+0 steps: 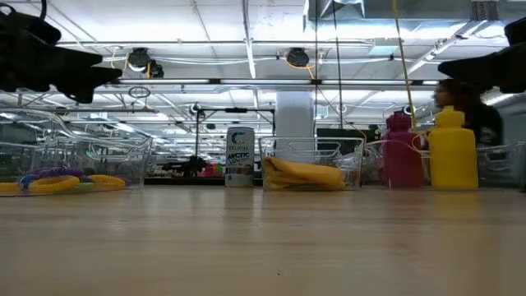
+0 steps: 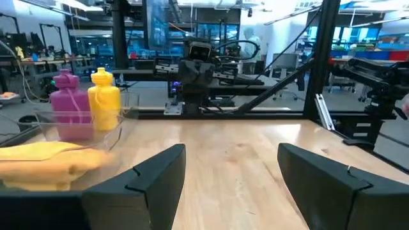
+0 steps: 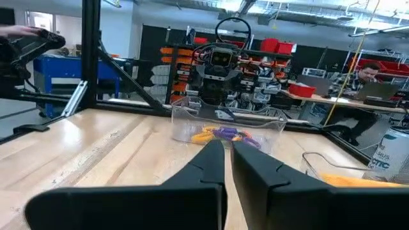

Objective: Pick & Place Sports Items
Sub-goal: Return to Home Position

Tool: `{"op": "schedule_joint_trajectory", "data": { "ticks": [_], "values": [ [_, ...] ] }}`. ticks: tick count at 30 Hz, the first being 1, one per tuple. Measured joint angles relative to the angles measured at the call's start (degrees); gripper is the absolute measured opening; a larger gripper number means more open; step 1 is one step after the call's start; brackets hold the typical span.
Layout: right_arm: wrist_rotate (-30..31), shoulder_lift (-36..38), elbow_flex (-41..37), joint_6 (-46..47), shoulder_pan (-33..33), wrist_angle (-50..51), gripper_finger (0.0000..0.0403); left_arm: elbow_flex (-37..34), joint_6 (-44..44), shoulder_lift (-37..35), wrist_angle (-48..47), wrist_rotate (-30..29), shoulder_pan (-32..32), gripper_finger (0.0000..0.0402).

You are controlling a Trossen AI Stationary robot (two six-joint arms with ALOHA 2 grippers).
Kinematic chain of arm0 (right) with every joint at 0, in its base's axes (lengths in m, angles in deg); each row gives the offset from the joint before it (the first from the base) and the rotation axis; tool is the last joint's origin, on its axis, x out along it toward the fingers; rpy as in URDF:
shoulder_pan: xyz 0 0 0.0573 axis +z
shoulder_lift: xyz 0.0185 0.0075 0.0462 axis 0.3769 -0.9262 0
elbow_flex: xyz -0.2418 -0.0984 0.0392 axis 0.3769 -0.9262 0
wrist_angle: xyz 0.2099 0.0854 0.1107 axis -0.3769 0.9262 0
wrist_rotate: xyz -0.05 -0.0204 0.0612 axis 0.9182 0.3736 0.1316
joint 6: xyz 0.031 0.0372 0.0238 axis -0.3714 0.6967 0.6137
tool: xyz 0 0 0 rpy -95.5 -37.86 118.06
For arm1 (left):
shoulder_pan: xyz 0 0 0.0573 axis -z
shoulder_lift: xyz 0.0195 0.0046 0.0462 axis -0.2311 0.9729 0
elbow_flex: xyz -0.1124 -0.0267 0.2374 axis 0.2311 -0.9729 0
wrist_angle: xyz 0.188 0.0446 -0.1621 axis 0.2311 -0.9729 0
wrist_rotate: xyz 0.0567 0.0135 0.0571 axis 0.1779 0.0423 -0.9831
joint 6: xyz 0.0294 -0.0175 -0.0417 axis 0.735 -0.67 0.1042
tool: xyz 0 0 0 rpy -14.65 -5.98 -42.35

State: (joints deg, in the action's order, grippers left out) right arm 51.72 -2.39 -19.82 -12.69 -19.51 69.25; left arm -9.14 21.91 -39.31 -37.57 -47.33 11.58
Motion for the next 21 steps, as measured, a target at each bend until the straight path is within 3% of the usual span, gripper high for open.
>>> {"op": "schedule_joint_trajectory", "data": {
  "ticks": [9, 21],
  "values": [
    [-0.02, 0.0, 0.0, 0.0, 0.0, 0.02, 0.0004, 0.0, 0.15, -2.25, 0.02, -0.44, 0.04, 0.0212],
    [-0.02, 0.0, -0.02, 0.0, 0.0, 0.02, 0.0004, -0.17, 0.15, -12.42, 0.07, -0.44, 0.04, 0.0212]
  ]
}}
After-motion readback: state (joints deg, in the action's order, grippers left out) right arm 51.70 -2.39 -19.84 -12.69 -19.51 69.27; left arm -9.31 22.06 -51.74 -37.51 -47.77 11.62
